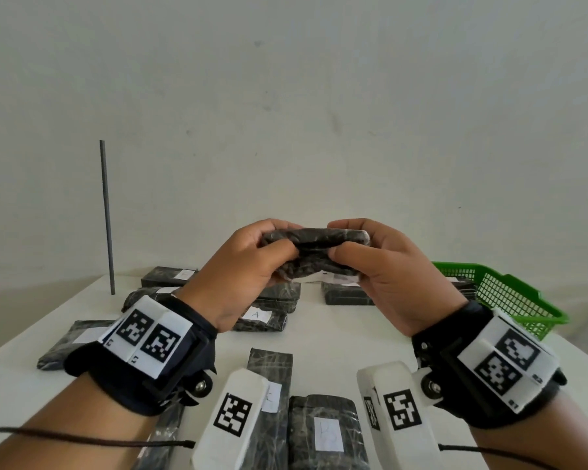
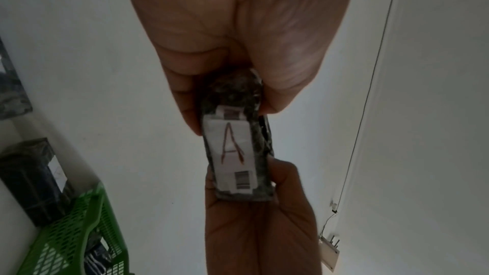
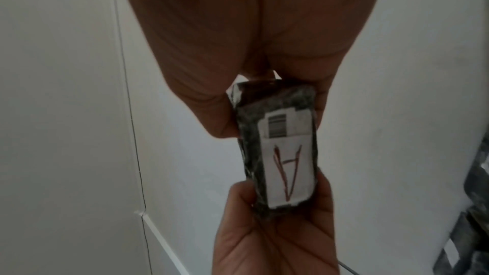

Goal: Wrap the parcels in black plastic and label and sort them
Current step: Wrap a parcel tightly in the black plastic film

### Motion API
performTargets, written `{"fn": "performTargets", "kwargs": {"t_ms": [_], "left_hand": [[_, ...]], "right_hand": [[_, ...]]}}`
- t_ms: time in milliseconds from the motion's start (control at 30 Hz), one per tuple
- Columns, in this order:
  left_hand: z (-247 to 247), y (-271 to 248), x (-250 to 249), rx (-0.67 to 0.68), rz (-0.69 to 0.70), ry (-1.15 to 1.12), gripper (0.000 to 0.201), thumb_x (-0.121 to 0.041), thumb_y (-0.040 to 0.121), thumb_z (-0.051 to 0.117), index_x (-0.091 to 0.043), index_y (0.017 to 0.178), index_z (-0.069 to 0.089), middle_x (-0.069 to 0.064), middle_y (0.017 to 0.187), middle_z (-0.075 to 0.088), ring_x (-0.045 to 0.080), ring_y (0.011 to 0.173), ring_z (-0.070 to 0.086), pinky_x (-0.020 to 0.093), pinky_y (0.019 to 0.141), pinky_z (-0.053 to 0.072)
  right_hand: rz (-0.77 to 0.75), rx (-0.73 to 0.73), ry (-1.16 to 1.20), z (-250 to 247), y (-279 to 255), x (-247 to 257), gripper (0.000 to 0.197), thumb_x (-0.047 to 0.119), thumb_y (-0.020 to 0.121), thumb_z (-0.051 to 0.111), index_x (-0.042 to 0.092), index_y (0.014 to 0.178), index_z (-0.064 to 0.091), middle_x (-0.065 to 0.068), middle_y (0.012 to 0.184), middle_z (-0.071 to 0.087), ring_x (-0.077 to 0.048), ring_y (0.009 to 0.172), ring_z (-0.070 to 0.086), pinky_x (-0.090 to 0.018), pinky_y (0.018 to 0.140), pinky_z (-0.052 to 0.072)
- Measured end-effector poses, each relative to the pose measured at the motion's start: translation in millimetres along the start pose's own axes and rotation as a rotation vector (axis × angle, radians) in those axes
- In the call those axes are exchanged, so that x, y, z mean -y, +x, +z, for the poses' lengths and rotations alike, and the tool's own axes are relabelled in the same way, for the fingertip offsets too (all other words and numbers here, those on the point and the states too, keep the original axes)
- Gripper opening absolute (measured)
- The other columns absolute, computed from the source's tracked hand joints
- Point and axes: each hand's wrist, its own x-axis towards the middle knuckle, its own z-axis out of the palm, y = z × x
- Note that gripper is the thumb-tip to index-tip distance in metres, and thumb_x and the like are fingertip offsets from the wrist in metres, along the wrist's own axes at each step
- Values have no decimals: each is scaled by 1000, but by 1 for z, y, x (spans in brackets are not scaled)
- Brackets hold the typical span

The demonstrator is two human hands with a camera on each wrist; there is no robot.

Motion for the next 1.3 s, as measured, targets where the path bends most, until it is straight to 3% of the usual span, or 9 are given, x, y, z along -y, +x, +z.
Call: {"fn": "performTargets", "kwargs": {"t_ms": [133,300,433,633,733,833,933,1067,1300], "left_hand": [[0,0,3,22,-2,31,34,-24,82,62,-19,113,74,10,109,77,26,106,73,43,97,59],[-7,-4,-5,244,-252,-119,53,-48,89,63,-12,127,69,19,108,77,31,94,73,36,76,62],[-4,-3,-5,136,-159,-91,37,-33,94,63,-6,118,71,24,118,73,27,88,74,31,71,63],[-7,-3,-2,170,-23,-26,33,8,98,57,-13,122,67,14,120,72,28,112,72,36,93,61],[-5,-3,-3,123,43,31,43,12,96,58,-22,120,69,7,109,73,24,102,68,34,92,57],[-6,-3,-4,152,32,71,47,-1,86,66,-32,120,70,4,108,71,27,95,59,46,91,50],[-5,-2,-4,188,-90,-118,46,-20,78,74,-17,124,69,16,121,70,25,107,70,40,98,59],[1,1,0,29,-15,-38,25,0,98,58,-15,113,70,6,97,75,19,89,73,31,80,62],[3,-1,0,52,93,-66,42,-9,73,66,-18,114,71,1,90,75,17,87,72,30,82,62]], "right_hand": [[-62,-45,-97,-1,0,1,45,12,72,65,16,116,68,-8,94,73,-25,85,70,-51,94,59],[-225,7,-367,-8,-9,6,62,-7,83,65,28,135,60,-10,103,65,-40,83,62,-55,76,60],[-218,28,-466,-13,-11,1,72,0,87,71,29,150,49,-1,111,69,-20,92,70,-39,83,62],[63,-163,-44,-11,-5,5,32,40,95,70,14,113,71,3,89,75,-24,95,75,-54,94,57],[193,-19,2,-12,-8,5,34,33,101,64,3,116,72,-24,105,73,-34,89,72,-50,86,64],[157,18,77,-9,-10,3,23,10,101,60,-5,114,70,-24,100,74,-31,77,67,-38,70,63],[94,-42,45,-9,-7,0,14,-2,99,58,0,101,72,-22,97,75,-31,80,66,-39,73,60],[75,-72,13,-2,-5,-1,18,9,85,68,5,102,73,-26,109,76,-32,95,67,-48,89,47],[-9,-141,23,1,-6,-5,26,11,69,63,22,90,73,-17,90,66,-37,85,58,-52,82,36]]}}
